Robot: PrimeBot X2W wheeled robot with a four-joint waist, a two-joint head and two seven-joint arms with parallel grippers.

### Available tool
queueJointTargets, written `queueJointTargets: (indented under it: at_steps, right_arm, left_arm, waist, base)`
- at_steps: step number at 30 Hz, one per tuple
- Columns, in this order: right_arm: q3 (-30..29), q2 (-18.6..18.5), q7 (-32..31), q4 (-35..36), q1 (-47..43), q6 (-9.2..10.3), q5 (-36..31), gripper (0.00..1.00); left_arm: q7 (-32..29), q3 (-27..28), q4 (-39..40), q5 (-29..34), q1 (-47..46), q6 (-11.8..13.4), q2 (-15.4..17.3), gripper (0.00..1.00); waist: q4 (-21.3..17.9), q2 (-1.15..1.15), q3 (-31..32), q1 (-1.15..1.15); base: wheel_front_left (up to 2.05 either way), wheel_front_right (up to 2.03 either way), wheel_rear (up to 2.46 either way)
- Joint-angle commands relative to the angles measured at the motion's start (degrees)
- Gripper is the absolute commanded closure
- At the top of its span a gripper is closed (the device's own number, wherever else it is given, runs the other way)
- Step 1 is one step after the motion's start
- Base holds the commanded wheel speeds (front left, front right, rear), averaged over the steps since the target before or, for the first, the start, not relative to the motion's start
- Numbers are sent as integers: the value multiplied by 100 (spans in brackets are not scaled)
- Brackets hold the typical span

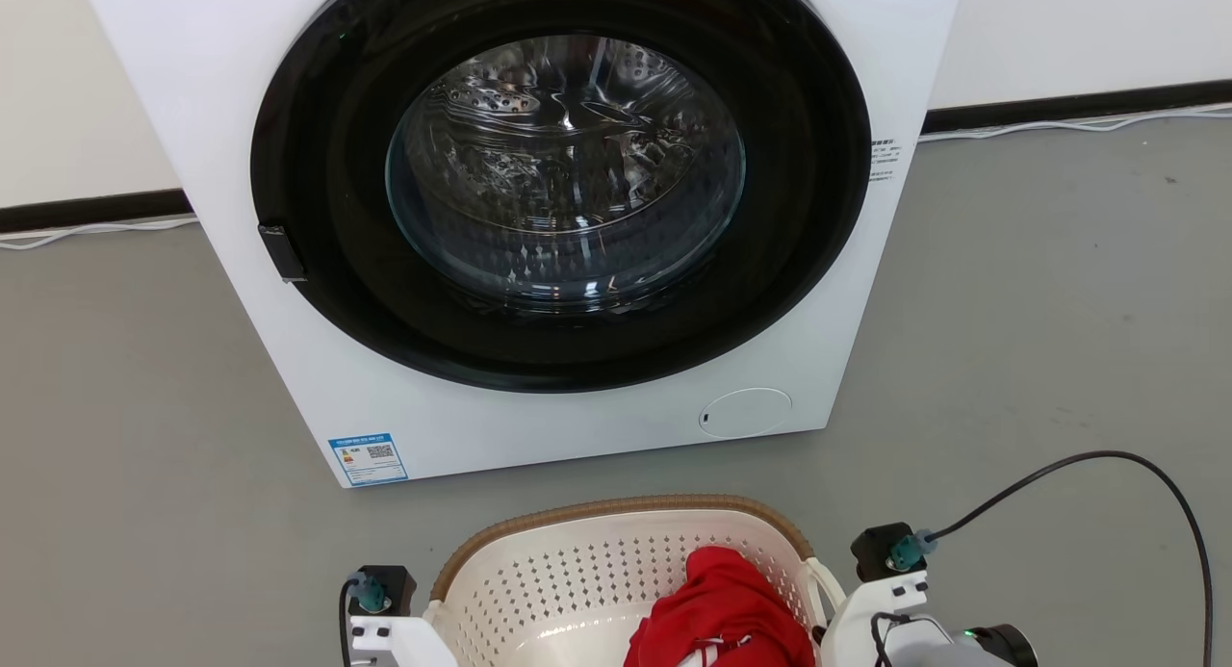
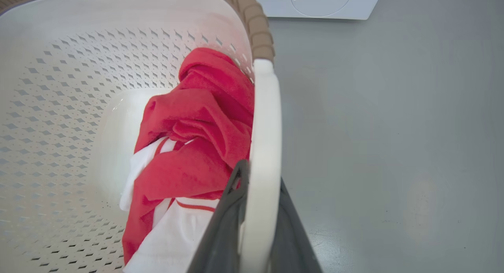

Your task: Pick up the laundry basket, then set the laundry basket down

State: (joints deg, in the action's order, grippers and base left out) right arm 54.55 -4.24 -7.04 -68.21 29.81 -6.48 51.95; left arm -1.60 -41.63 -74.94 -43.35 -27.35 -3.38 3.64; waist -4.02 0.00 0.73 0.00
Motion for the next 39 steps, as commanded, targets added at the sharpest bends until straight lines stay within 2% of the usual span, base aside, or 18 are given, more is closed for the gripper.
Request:
queueJointTargets:
  at_steps: [1, 21, 39]
  right_arm:
    - [131, 136, 76, 104, 203, -101, 13, 100]
    - [419, 136, 406, 150, 335, -101, 282, 100]
    - [433, -59, 1677, 45, 1274, -101, 279, 100]
  left_arm:
    - [56, 68, 99, -11, -162, -77, 84, 100]
    - [237, -19, 101, -41, -410, -63, 44, 100]
    - [1112, 0, 166, 59, -1496, 283, 184, 100]
  waist:
    - [1, 0, -1, 0]
    - [4, 0, -217, 0]
    - [31, 0, -1657, 0]
  base:
    - [0, 0, 0]
    - [0, 0, 0]
    - [0, 0, 0]
